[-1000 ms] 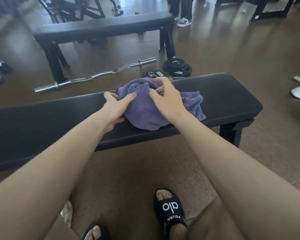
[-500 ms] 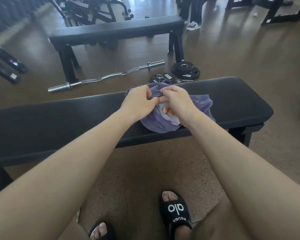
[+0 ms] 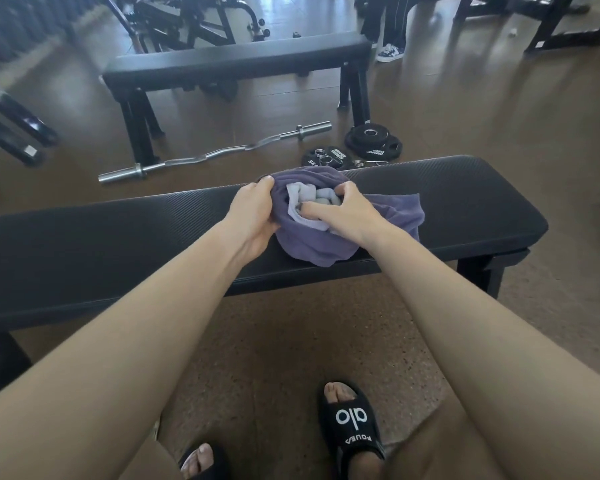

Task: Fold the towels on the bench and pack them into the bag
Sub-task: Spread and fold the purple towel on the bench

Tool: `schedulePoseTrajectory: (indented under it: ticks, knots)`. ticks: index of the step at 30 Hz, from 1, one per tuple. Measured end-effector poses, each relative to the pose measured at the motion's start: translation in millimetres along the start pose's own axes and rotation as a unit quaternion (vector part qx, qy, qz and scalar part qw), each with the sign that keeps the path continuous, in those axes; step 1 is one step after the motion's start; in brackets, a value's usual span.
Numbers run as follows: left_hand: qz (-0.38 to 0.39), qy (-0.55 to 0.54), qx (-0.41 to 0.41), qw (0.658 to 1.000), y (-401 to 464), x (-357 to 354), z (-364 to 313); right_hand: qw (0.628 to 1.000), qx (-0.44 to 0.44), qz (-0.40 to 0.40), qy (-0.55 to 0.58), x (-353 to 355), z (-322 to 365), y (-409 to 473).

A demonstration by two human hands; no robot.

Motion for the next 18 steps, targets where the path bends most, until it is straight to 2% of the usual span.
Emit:
schedulePoseTrajectory:
  ticks: [3,5,7,9,12,15,17,18]
  knots:
    - [0.012,-0.012,0.007,1.000,-0.8,5.8,2.1,0.998,0.036,0.045,-0.038,-5.4,6.4,-0.7]
    - [0.010,0.028,-0.006,1.000,-0.3,11.3,1.2,0.992,0.044,0.085,-0.077,-7.3,8.3,-3.1]
    - [-0.001,0.066,-0.016,0.998,-0.8,15.5,0.7,0.991,0.046,0.084,-0.094,-7.0,8.1,-3.4]
    - [-0.006,0.106,-0.022,0.994,-1.1,18.9,2.5,0.992,0.050,0.085,-0.083,-9.5,9.2,-1.5]
    - [-0.011,0.148,-0.019,0.989,-0.3,21.8,4.1,0.987,0.048,0.140,-0.059,-18.7,10.8,2.3]
    - [0.028,0.162,0.007,0.986,-1.7,16.7,3.9,0.984,0.041,0.172,0.030,-27.0,13.1,6.1]
    - [0.026,0.169,0.023,0.985,-4.5,13.5,2.7,0.987,0.040,0.151,0.049,-28.9,14.1,8.2]
    - [0.022,0.167,0.025,0.985,-5.2,13.2,2.0,0.990,0.043,0.130,0.013,-29.8,12.8,8.5]
Point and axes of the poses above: each hand's wrist, its own y-axis towards the middle knuckle, its own x-axis out of the back of the hand, z = x × y, the point moved 3 cm from there along y, towards the middle knuckle, and after that the axes turned 1 degree about -y, right-handed, at the moved point
